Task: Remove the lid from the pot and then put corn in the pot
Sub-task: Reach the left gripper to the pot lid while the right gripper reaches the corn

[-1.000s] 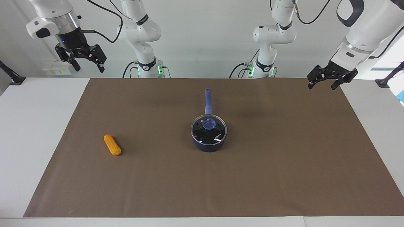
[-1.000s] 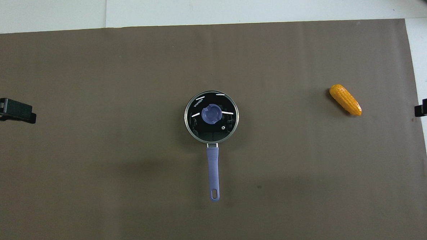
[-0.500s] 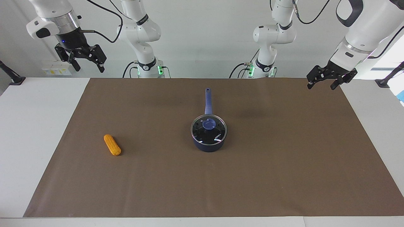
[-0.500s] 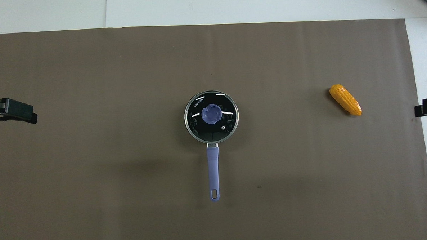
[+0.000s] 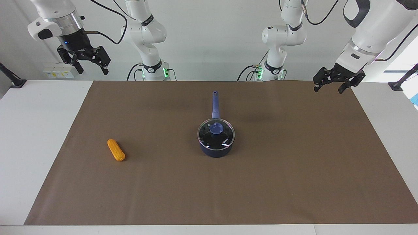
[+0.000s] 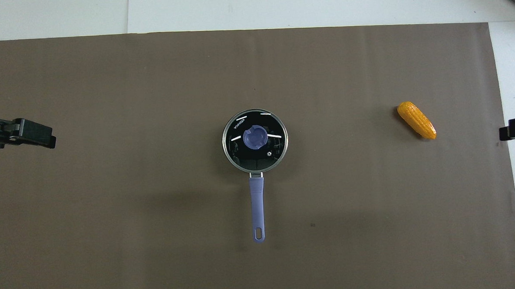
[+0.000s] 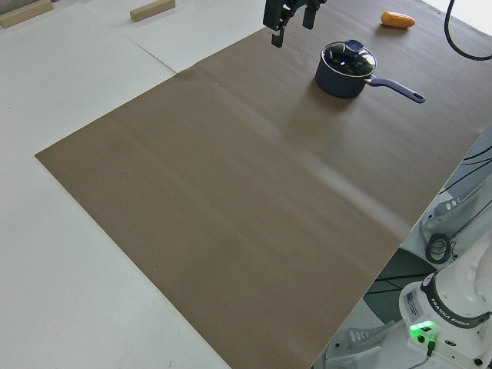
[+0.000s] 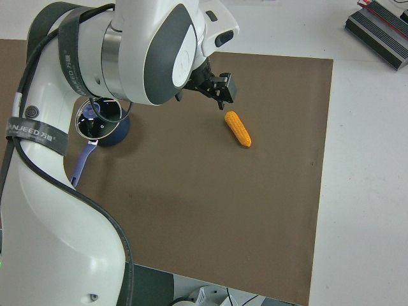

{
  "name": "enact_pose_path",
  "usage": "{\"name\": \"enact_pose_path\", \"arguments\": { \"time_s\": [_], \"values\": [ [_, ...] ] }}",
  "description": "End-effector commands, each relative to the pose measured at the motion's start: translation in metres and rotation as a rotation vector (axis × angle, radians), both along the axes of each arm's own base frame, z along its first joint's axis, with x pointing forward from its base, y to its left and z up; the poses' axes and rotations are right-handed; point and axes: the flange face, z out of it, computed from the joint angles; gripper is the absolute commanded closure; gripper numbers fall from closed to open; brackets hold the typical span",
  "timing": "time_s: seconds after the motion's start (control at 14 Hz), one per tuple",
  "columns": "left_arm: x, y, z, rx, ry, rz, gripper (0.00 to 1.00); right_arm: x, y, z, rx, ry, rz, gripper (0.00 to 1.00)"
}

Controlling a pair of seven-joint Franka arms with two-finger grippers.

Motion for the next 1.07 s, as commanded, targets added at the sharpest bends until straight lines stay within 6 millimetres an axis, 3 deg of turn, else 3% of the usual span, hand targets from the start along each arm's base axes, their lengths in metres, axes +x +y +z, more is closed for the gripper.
{"name": "enact_pose_path", "arguments": {
  "time_s": [0.0, 0.29, 0.43, 0.64, 1.0],
  "values": [
    [-0.005, -0.016, -0.001, -0.009, -0.027, -0.032, 0.00, 0.003, 0.002, 0.001, -0.016, -0.030, -0.002, 0.00],
    [-0.006, -0.038, -0.013, -0.010, -0.025, -0.068, 0.00, 0.011, 0.015, -0.003, -0.024, -0.047, 0.025, 0.00],
    [-0.005, -0.051, -0.020, -0.010, -0.025, -0.090, 0.00, 0.021, 0.015, -0.016, -0.024, -0.043, 0.027, 0.00],
    [-0.005, -0.077, -0.027, -0.013, -0.051, -0.096, 0.00, 0.054, 0.014, -0.053, -0.026, -0.064, 0.086, 0.00],
    [-0.012, -0.157, -0.046, -0.016, -0.058, -0.024, 0.00, 0.117, 0.014, -0.144, -0.028, -0.081, 0.213, 0.00]
  ]
}}
